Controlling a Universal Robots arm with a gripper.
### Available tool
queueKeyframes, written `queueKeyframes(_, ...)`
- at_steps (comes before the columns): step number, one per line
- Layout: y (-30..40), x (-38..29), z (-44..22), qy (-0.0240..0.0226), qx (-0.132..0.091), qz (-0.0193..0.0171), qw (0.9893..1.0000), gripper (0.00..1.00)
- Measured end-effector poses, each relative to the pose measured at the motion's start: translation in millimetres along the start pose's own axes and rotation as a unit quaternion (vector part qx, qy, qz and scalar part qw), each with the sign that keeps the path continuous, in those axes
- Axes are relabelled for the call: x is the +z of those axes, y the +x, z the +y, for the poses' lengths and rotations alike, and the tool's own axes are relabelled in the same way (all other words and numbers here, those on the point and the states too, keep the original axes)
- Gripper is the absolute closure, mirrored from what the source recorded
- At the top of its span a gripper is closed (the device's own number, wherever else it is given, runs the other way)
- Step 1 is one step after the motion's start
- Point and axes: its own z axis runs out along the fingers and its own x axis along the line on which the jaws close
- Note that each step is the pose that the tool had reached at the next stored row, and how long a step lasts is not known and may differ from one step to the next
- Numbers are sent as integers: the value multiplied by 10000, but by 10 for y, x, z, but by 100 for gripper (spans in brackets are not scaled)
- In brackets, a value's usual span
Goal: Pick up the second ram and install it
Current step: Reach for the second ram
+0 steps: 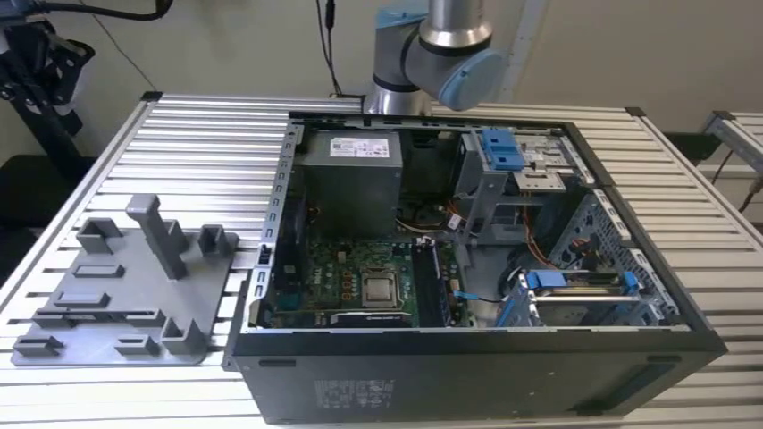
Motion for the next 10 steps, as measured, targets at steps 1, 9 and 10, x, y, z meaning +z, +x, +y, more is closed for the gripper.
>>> queueKeyframes(1, 8, 0, -1, -1, 1, 0, 10000, 89)
queueKeyframes(9, 8, 0, -31, -1, 0, 0, 10000, 89)
queueKeyframes(10, 6, 0, -51, -1, 0, 0, 10000, 89)
